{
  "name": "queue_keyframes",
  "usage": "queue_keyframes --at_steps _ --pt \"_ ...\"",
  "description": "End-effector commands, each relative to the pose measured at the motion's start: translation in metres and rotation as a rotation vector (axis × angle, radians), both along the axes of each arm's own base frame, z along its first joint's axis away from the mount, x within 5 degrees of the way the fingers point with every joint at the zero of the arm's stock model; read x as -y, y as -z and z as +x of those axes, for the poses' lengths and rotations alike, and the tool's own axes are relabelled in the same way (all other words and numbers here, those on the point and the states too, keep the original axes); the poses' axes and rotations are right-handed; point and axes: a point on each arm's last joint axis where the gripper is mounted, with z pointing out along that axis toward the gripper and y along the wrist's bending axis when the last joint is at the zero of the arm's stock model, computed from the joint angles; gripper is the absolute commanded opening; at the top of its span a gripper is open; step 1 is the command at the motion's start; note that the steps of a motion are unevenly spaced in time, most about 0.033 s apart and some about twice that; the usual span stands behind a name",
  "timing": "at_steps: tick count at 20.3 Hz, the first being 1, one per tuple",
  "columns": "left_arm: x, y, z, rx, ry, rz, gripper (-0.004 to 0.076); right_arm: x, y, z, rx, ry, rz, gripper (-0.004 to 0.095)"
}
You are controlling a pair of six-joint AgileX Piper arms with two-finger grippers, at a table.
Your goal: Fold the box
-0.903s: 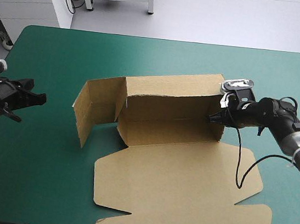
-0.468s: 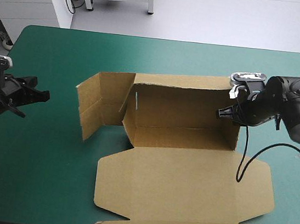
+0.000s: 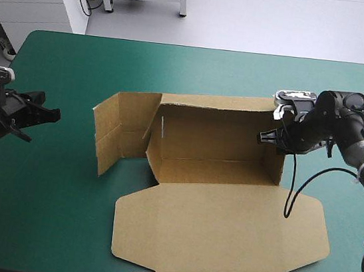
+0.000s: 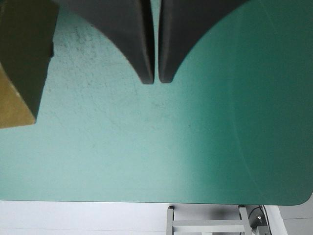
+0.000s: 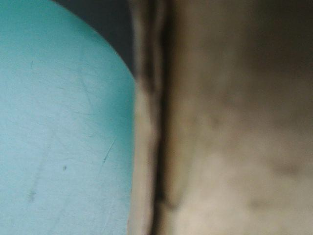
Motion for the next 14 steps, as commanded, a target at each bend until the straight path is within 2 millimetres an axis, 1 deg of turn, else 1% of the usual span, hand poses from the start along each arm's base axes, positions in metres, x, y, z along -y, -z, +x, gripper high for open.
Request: queue_keyframes --at_steps 1,2,3,4,5,10,14 --pt "0.000 -0.015 0.000 0.084 -0.029 -0.023 0.0015 -0.002 -0.001 -0.001 -0.062 -0.010 0.022 -0.0012" --pt "0.000 -0.015 0.000 0.084 -0.029 -0.023 0.0015 -0.003 0.005 0.003 -0.079 -0.009 0.019 -0.0012" --pt "0.000 -0.015 0.000 0.084 -0.029 -0.023 0.0015 -0.004 0.015 0.011 -0.107 -0.009 0.015 -0.0012" --pt "0.000 -0.015 0.000 0.083 -0.028 -0.023 0.0015 -0.005 0.018 0.016 -0.108 -0.007 0.017 -0.0012" --pt "0.001 -0.015 0.000 0.079 -0.024 -0.024 0.0015 -0.007 0.021 0.025 -0.093 -0.004 0.021 -0.0012" --pt "0.001 -0.015 0.000 0.074 -0.020 -0.025 0.0015 -0.012 0.011 0.057 0.038 0.008 0.056 -0.0014" --pt "0.001 -0.015 0.000 0.074 -0.020 -0.025 0.0015 -0.014 0.013 0.071 0.094 0.017 0.062 -0.0014"
